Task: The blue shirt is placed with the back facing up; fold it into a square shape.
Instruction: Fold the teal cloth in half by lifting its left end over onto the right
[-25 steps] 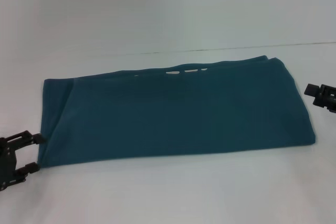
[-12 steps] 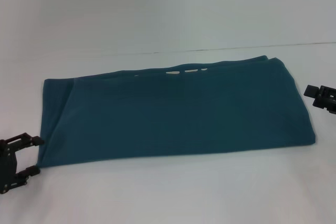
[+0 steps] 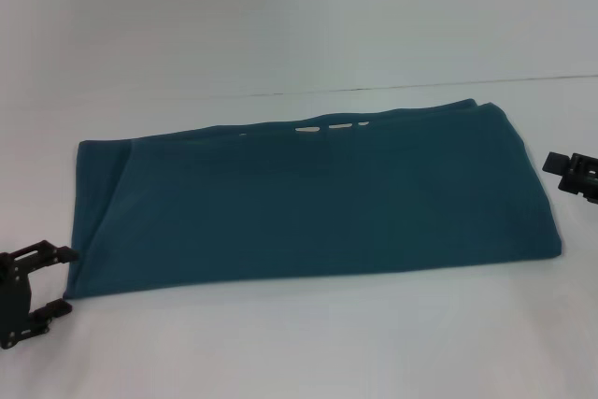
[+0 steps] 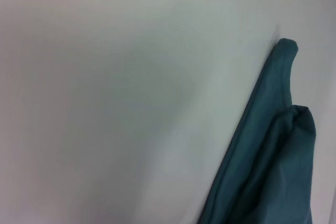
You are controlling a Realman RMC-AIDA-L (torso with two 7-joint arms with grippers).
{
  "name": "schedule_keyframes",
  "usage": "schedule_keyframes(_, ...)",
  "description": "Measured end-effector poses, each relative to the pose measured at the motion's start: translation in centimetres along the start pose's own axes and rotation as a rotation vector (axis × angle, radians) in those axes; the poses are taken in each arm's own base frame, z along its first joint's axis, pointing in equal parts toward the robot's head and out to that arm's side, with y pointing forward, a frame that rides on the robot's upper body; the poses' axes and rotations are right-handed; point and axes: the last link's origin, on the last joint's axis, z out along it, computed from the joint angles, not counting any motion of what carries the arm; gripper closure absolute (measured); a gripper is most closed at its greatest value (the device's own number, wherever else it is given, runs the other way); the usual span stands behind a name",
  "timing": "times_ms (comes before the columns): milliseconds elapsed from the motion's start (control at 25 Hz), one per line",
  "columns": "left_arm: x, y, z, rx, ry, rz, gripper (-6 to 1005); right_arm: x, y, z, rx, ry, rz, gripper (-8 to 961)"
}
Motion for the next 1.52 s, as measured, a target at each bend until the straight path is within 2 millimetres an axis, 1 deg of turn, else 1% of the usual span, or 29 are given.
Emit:
schedule_keyframes(320,-0.2,0.2,0.8,-0.003,-0.007,-0.008,237,0.1,-0.1,-0.1,0.003,-0.001,0.003,247)
schedule_keyframes(920,-0.3,2.2,3.0,-0.001,-0.028,0.043,236,0.4,-0.3,-0.4,0.008,-0.011,0.007,246)
schedule_keyframes(1200,-0.5,2.6,3.4,-0.008,-0.037,0.049,235,0.3,-0.5,-0.6,0.011,-0.019,0.011,246)
schedule_keyframes(1400,-0.8,3.0,3.7,-0.010,-0.053,0.066,348,0.4,-0.6,-0.7,0.013,-0.024,0.015,246)
schedule_keyframes(1520,-0.9,3.3,3.9,-0.008,-0.059,0.080,433,0.4,-0.5,-0.8,0.011,-0.023,0.016,246)
